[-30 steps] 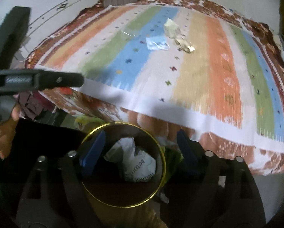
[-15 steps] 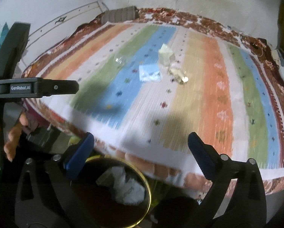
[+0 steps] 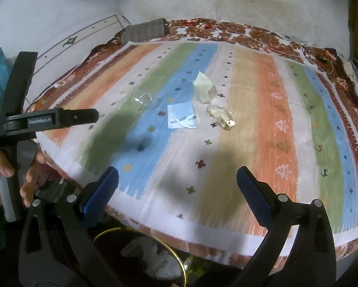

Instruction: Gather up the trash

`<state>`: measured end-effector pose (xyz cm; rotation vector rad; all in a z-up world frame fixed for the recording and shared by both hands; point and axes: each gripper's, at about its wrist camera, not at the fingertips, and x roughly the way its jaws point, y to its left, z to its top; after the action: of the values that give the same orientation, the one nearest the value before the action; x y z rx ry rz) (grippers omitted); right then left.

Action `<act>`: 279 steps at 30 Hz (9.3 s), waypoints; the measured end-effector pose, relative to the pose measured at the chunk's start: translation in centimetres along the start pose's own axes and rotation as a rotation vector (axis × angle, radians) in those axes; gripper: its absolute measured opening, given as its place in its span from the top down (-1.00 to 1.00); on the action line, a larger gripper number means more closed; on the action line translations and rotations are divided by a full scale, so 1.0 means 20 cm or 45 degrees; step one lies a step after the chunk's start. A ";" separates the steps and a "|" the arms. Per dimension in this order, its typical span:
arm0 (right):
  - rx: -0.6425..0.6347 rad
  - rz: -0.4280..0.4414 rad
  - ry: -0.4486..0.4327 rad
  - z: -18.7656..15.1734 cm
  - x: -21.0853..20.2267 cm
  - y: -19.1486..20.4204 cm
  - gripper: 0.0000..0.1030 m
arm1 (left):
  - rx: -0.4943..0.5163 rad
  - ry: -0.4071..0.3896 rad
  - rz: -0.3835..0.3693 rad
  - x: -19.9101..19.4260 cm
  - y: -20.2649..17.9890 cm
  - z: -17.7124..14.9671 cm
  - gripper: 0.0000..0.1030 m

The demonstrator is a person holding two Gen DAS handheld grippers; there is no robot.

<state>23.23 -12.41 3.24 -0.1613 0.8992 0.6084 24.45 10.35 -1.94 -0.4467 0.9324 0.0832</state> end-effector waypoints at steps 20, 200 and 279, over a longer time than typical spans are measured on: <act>0.146 -0.023 -0.088 0.19 0.26 -0.18 -0.83 | -0.115 -0.066 0.079 0.25 0.27 0.22 -0.89; 0.294 -0.028 0.486 -1.03 -0.04 0.22 0.83 | 0.018 0.426 -0.094 -0.13 -0.13 -1.09 0.94; 0.168 -0.168 0.092 -0.03 0.12 -0.22 -0.76 | 0.428 -0.022 0.123 0.12 -0.23 -0.09 -0.76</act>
<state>26.45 -15.23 0.44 -0.1236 0.9875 0.4211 25.65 5.21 -3.20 -0.0894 0.9296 0.0172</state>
